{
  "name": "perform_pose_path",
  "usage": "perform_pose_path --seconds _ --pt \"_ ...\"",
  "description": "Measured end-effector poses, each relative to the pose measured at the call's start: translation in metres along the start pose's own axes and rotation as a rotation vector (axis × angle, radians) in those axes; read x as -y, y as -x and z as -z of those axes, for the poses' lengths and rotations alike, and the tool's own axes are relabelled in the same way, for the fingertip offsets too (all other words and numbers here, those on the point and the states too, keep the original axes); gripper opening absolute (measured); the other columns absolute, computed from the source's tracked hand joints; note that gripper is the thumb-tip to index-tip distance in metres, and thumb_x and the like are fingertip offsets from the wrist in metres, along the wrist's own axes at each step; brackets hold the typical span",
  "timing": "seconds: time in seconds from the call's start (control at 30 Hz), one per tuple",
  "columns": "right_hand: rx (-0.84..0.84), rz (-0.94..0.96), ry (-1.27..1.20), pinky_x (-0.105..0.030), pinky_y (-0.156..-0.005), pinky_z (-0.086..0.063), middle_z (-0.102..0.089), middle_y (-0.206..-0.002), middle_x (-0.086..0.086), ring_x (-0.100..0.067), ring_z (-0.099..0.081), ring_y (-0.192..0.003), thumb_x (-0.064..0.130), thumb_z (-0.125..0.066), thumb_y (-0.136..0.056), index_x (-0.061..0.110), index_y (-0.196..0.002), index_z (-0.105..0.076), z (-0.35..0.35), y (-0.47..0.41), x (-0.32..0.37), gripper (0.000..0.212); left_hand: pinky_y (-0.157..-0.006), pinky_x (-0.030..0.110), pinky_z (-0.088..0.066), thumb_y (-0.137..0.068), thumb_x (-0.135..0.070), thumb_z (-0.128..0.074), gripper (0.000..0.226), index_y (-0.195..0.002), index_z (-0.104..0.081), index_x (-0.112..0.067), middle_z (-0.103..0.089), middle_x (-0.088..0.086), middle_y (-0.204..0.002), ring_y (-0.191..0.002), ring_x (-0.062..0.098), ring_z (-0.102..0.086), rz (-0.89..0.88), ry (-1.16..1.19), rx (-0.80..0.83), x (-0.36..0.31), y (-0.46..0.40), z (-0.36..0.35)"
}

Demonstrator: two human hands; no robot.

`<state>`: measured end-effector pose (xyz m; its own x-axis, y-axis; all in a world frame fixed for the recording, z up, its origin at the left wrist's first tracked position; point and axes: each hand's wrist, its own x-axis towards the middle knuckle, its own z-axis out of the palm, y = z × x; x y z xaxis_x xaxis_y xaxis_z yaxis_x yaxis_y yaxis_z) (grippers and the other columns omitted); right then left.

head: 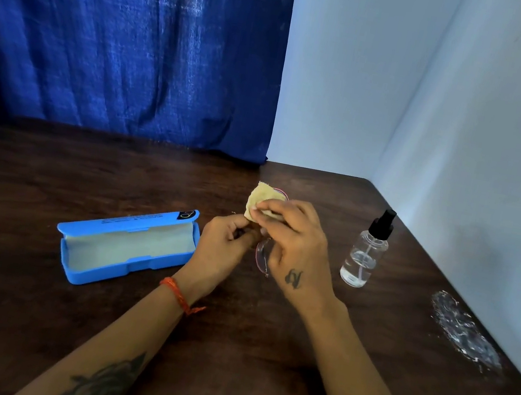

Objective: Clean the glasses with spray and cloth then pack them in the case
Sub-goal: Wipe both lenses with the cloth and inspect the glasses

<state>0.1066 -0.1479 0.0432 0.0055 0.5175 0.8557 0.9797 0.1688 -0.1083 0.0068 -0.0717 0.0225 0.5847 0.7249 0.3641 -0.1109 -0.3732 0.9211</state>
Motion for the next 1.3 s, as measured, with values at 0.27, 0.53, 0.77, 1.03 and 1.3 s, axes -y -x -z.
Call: perform_pose_path --seconds 0.27,0.53,0.77,1.03,1.3 --pt "-0.18 -0.163 0.028 -0.013 -0.08 -0.042 -0.071 -0.086 -0.005 -0.018 -0.054 -0.087 -0.003 -0.042 -0.065 0.005 -0.082 -0.075 0.009 0.003 -0.012 0.038 -0.079 0.031 -0.051 -0.086 -0.012 -0.06 0.012 -0.081 -0.07 -0.014 -0.07 0.009 -0.082 -0.083 0.017 -0.064 -0.021 0.035 0.015 -0.004 0.0 0.002" --pt "-0.057 -0.011 0.017 -0.027 -0.089 -0.046 -0.068 -0.102 -0.01 -0.02 -0.051 -0.098 -0.003 -0.045 -0.073 0.004 -0.099 -0.072 -0.006 -0.002 0.004 0.039 -0.07 0.035 -0.05 -0.085 -0.007 -0.058 0.014 -0.083 -0.068 -0.017 -0.068 0.011 -0.082 -0.076 0.02 -0.062 -0.043 -0.045 0.01 0.001 0.0 0.001" --pt "-0.106 -0.094 -0.102 -0.022 -0.079 -0.049 -0.072 -0.086 -0.004 -0.017 -0.058 -0.087 0.001 -0.044 -0.067 0.008 -0.079 -0.076 0.004 0.001 -0.002 0.035 -0.078 0.033 -0.051 -0.085 -0.003 -0.058 0.02 -0.087 -0.069 -0.019 -0.07 0.011 -0.088 -0.085 0.02 -0.064 -0.066 0.007 0.018 -0.003 -0.001 0.004" --pt "-0.371 -0.71 -0.403 -0.022 -0.085 -0.05 -0.066 -0.098 0.004 -0.009 -0.062 -0.09 -0.011 -0.055 -0.079 0.029 -0.115 -0.061 0.017 -0.006 -0.015 0.054 -0.071 0.013 -0.046 -0.084 -0.012 -0.061 0.015 -0.075 -0.067 -0.022 -0.066 -0.005 -0.073 -0.075 0.003 -0.059 -0.036 0.043 0.013 -0.005 -0.001 0.004" --pt "-0.273 -0.234 -0.071 -0.021 -0.081 -0.046 -0.058 -0.1 -0.007 -0.015 -0.054 -0.092 -0.011 -0.053 -0.074 0.011 -0.106 -0.069 0.005 -0.005 0.0 0.042 -0.075 0.036 -0.051 -0.084 -0.017 -0.062 0.009 -0.078 -0.069 -0.016 -0.068 0.008 -0.078 -0.077 0.022 -0.063 -0.058 -0.005 0.028 -0.002 0.0 0.002"
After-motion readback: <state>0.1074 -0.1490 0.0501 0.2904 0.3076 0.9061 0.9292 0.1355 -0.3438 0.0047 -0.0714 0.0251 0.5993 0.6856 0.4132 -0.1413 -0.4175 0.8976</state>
